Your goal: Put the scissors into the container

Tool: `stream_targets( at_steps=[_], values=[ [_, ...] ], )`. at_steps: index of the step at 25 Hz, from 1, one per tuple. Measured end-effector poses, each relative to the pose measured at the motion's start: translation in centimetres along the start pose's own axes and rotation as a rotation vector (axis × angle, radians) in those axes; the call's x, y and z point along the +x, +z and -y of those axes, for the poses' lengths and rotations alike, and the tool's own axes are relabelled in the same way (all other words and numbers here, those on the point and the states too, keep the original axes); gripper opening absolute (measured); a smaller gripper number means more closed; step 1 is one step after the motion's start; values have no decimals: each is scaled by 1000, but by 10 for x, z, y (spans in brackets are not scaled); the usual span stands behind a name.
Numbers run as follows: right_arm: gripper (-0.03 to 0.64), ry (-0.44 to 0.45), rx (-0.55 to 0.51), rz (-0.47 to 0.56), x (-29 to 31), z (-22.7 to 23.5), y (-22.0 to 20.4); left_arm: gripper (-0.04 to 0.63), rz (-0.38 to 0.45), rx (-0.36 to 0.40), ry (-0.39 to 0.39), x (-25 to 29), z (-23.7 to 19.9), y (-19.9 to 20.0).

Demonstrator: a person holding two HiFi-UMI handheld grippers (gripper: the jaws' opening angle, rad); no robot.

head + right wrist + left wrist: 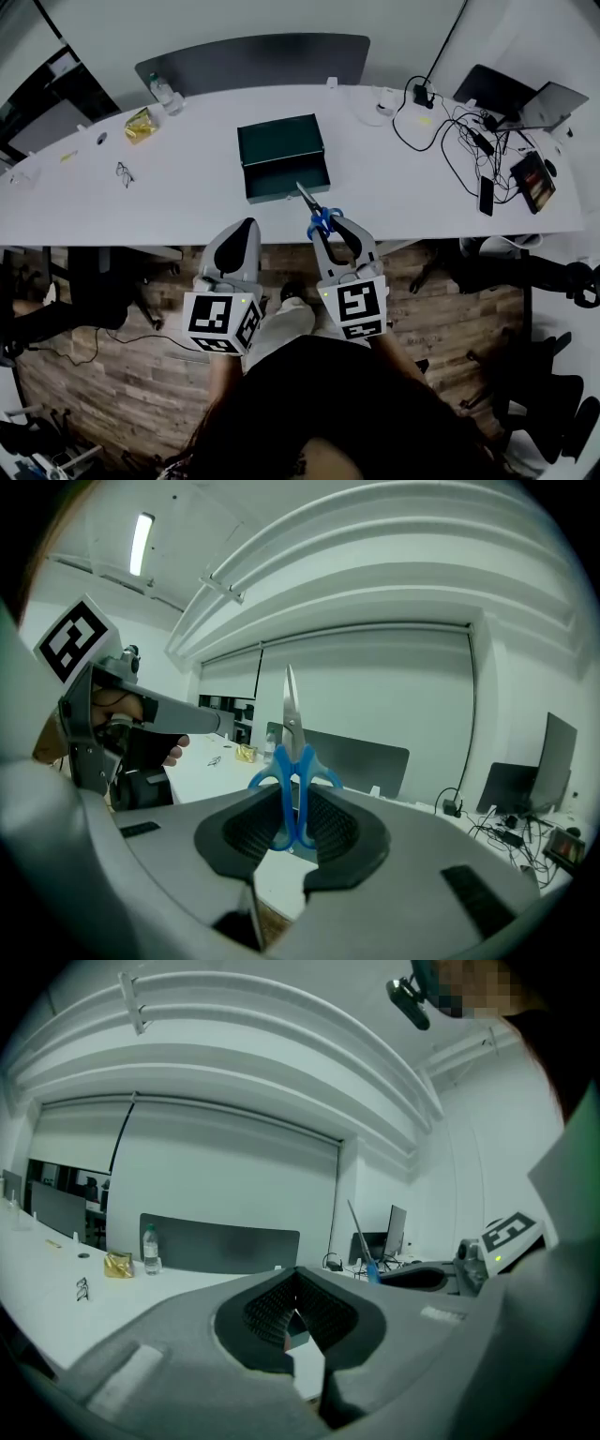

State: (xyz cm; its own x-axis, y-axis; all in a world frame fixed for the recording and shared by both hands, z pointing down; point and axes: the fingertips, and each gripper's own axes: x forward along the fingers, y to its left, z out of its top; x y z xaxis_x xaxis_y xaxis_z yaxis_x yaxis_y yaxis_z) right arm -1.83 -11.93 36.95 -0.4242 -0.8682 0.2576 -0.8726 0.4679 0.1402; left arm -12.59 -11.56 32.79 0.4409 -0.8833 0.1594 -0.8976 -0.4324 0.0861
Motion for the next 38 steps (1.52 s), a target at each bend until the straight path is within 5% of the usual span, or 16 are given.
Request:
stream_targets(
  at_steps=[16,22,38],
  values=[
    [89,-23,-39,-98,95,14,4,11,-15,-24,-100,79,-73,10],
    [89,5,-131,-162,119,35,-9,11,-33,-33,-98,106,-85,6],
    [91,274,-338,-353,207,52,-73,11,-53,-68,-22,172,-121,0]
  ],
)
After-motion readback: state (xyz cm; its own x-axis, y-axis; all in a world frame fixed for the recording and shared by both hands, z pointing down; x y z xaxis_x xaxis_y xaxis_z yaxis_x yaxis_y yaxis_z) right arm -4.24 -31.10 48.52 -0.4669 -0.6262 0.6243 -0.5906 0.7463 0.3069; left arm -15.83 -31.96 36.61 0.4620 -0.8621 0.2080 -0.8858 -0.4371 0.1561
